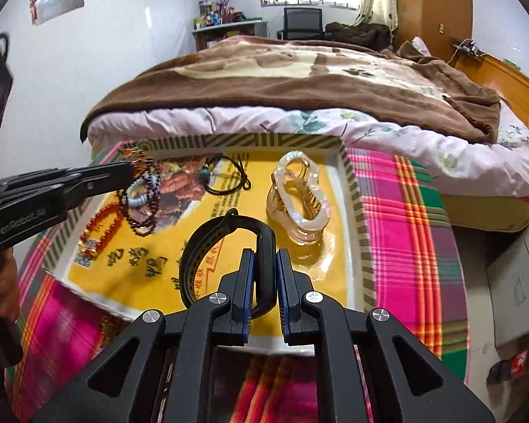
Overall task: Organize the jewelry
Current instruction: 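Carry both items over the yellow box and open both grippers inside it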
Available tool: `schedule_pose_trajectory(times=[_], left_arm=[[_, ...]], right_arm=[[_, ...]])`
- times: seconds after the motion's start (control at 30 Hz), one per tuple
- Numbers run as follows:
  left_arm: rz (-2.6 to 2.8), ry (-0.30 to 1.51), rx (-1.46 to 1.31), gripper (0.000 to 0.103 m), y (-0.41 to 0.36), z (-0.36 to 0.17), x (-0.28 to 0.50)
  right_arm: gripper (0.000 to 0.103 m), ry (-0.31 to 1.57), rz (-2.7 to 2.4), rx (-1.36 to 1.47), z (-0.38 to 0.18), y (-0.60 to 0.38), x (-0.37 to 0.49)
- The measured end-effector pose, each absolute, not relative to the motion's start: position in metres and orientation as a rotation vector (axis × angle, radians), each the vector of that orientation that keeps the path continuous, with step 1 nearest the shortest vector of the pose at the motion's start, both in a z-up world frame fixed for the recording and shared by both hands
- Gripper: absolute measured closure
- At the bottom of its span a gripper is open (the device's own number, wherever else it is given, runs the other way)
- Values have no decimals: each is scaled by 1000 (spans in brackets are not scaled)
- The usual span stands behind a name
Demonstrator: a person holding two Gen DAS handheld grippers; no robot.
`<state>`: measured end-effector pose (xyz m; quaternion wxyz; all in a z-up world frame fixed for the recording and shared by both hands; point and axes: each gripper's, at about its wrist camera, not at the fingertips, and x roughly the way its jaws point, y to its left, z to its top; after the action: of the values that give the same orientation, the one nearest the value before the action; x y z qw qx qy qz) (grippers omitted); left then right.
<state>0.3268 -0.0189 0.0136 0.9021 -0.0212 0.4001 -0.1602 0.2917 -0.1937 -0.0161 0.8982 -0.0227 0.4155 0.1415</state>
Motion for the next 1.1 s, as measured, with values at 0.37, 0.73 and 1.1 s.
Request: schedule_pose_trajectory(times=[0.37,0.73,1.1], left_arm=[[-326,930,-48,97,-28,-28,365],[-311,982,-45,93,-32,-43,373],[-323,902,-59,48,-22,-12,340]], right_arm=[[90,885,261,-148,-40,-187,302],[90,890,245,-158,-45,-187,305],[80,821,275,-80,-17,-203,282]])
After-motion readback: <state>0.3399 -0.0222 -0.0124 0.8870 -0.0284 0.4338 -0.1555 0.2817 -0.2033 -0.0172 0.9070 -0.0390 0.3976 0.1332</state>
